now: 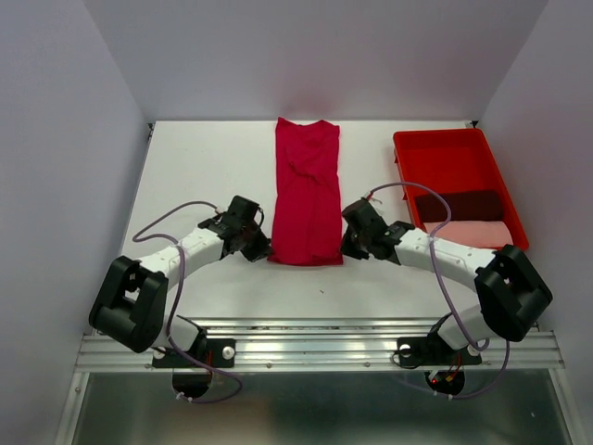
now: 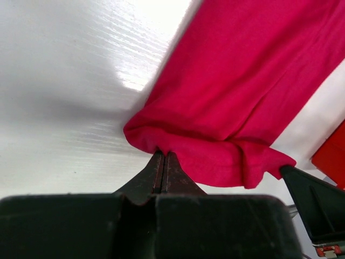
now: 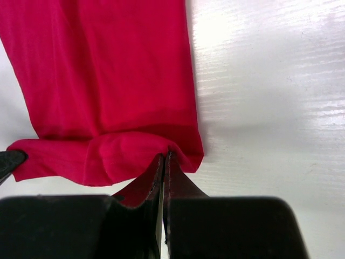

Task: Roll the t-shirts
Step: Roll the T-shirt to the center of the board.

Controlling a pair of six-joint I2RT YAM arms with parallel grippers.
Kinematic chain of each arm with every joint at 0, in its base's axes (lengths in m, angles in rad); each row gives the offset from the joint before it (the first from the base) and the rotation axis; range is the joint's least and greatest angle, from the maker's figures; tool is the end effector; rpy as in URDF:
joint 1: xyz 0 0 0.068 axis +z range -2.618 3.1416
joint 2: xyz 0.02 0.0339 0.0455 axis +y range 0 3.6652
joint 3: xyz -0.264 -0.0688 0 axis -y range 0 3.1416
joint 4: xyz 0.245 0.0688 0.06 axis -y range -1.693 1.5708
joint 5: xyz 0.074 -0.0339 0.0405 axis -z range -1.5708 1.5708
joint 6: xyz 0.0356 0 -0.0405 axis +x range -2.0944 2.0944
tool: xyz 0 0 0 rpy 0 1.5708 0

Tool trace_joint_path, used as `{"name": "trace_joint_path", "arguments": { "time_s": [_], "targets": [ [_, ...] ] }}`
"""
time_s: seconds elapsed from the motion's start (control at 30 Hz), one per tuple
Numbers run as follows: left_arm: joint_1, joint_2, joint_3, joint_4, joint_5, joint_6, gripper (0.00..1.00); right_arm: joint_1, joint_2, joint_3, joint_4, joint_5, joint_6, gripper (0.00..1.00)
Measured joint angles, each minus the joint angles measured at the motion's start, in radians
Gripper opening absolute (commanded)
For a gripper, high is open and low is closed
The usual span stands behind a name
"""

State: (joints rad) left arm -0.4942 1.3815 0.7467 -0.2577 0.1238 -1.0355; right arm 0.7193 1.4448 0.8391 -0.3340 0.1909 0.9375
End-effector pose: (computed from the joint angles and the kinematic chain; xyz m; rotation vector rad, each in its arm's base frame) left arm 0.2372 -0.1328 0.1907 -0.6483 2.5518 -0.7607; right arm 0.2201 0.1838 0.1973 0.3559 2.5191 0.4471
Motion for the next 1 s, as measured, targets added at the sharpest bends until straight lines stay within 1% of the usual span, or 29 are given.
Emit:
{"name": "trace_joint_path", "arguments": {
  "time_s": [0.23, 0.3, 0.33, 0.37, 0.4, 0.43, 0.5, 0.53, 0.57, 0.6, 0.63, 0.67, 0.7, 0.77, 0.83, 0.9, 0.97, 1.0],
  "targets": [
    [0.013, 0.040, 0.000, 0.005, -0.002, 0.000, 0.00, -0.007, 0.064, 0.049, 0.000, 0.022, -0.023, 0.01],
    [0.014, 0.045, 0.000, 0.008, -0.002, 0.000, 0.01, -0.007, 0.081, 0.064, 0.001, 0.026, -0.028, 0.02],
    [0.018, 0.050, 0.000, 0.011, -0.002, 0.000, 0.10, -0.007, 0.097, 0.079, -0.001, 0.031, -0.036, 0.05],
    [0.019, 0.056, 0.001, 0.014, -0.002, 0.001, 0.13, -0.007, 0.108, 0.089, -0.001, 0.034, -0.043, 0.09],
    [0.019, 0.063, 0.003, 0.017, -0.002, 0.005, 0.18, -0.007, 0.125, 0.105, 0.001, 0.038, -0.051, 0.17],
    [0.019, 0.070, 0.006, 0.017, -0.002, 0.008, 0.28, -0.007, 0.135, 0.112, 0.001, 0.039, -0.056, 0.20],
    [0.019, 0.086, 0.024, 0.012, -0.006, 0.027, 0.36, -0.007, 0.149, 0.130, 0.000, 0.045, -0.068, 0.35],
    [0.019, 0.096, 0.042, 0.002, -0.012, 0.029, 0.45, -0.007, 0.150, 0.138, -0.002, 0.048, -0.073, 0.43],
    [0.019, 0.104, 0.058, -0.006, -0.019, 0.034, 0.50, -0.007, 0.150, 0.146, -0.006, 0.051, -0.081, 0.49],
    [0.019, 0.108, 0.074, -0.011, -0.026, 0.045, 0.55, -0.007, 0.149, 0.154, -0.008, 0.053, -0.083, 0.50],
    [0.020, 0.108, 0.093, -0.018, -0.040, 0.056, 0.68, -0.007, 0.148, 0.163, -0.011, 0.053, -0.090, 0.54],
    [0.020, 0.105, 0.102, -0.022, -0.049, 0.056, 0.72, -0.007, 0.145, 0.173, -0.014, 0.053, -0.098, 0.54],
    [0.020, 0.092, 0.116, -0.026, -0.070, 0.071, 0.74, -0.007, 0.141, 0.178, -0.017, 0.053, -0.104, 0.54],
    [0.019, 0.055, 0.126, -0.035, -0.108, 0.088, 0.74, -0.007, 0.117, 0.179, -0.027, 0.052, -0.119, 0.54],
    [0.020, -0.007, 0.130, -0.051, -0.147, 0.108, 0.74, -0.006, 0.076, 0.178, -0.041, 0.051, -0.131, 0.52],
    [0.021, -0.061, 0.133, -0.056, -0.173, 0.126, 0.74, -0.004, 0.040, 0.177, -0.048, 0.048, -0.138, 0.44],
    [0.024, -0.109, 0.135, -0.057, -0.190, 0.140, 0.70, 0.011, 0.004, 0.171, -0.048, 0.047, -0.141, 0.36],
    [0.024, -0.124, 0.135, -0.058, -0.194, 0.146, 0.68, 0.028, -0.005, 0.168, -0.047, 0.043, -0.140, 0.24]
  ]
}}
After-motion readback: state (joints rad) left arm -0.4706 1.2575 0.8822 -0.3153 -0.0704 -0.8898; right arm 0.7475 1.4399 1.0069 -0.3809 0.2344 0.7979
